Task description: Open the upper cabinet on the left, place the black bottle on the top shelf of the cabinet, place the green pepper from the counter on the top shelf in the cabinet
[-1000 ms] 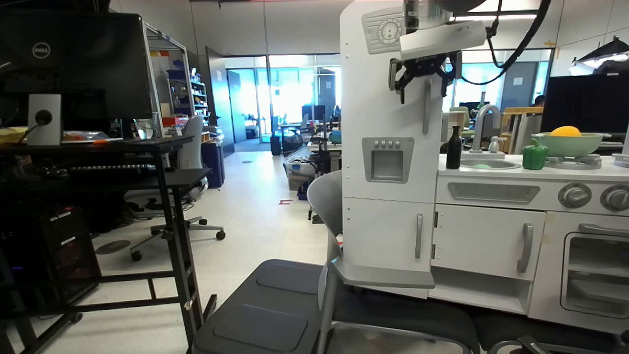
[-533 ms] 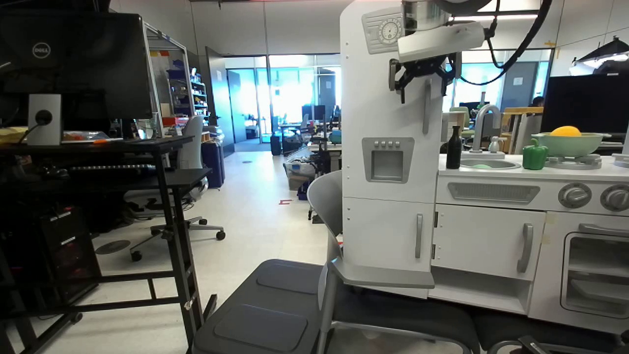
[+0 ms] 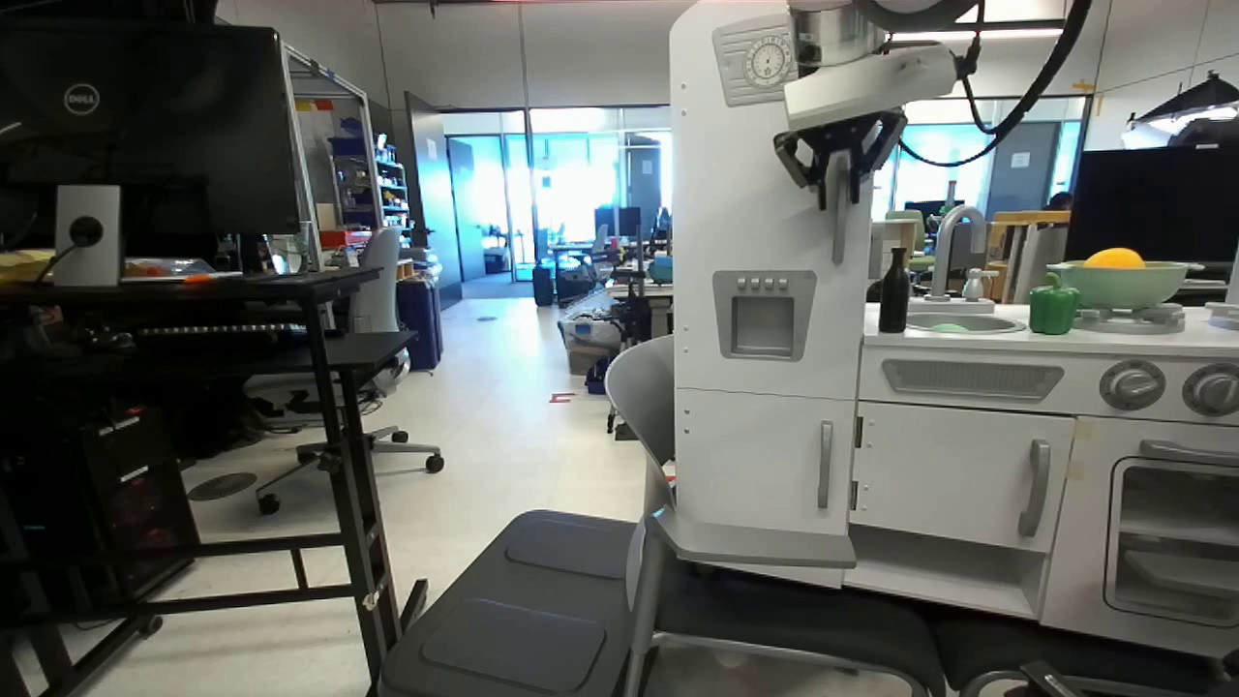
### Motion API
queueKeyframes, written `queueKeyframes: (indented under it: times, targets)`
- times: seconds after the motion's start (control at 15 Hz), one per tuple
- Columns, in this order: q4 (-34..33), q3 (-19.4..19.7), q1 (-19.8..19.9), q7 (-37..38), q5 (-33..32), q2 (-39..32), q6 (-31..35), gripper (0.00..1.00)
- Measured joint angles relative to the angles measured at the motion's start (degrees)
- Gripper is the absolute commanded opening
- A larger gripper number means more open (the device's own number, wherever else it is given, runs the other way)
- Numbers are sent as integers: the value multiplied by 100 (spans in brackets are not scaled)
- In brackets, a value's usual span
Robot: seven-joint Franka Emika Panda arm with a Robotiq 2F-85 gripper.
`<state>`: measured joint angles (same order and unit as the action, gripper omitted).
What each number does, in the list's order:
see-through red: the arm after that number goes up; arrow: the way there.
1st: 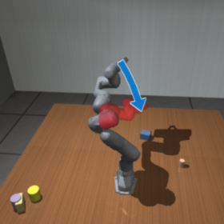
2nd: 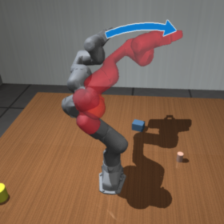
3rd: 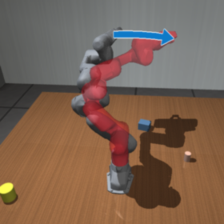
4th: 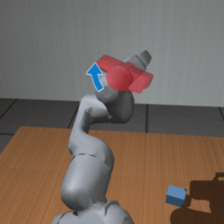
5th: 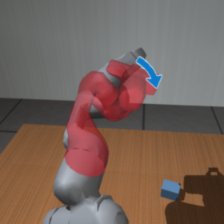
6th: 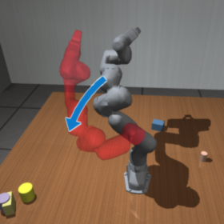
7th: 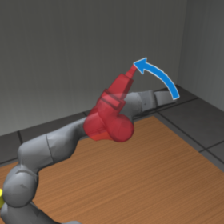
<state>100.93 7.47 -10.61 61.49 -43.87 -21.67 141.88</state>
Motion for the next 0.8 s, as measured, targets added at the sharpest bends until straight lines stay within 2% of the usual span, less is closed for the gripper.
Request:
queueKeyframes:
  times: [0.07,0.13,0.8]
  targets:
    - [0,0,-3,25,-28,0,-70,0]
    - [-2,-3,-6,78,-47,1,-128,4]
    - [72,-193,-124,1090,-49,123,-614,5]
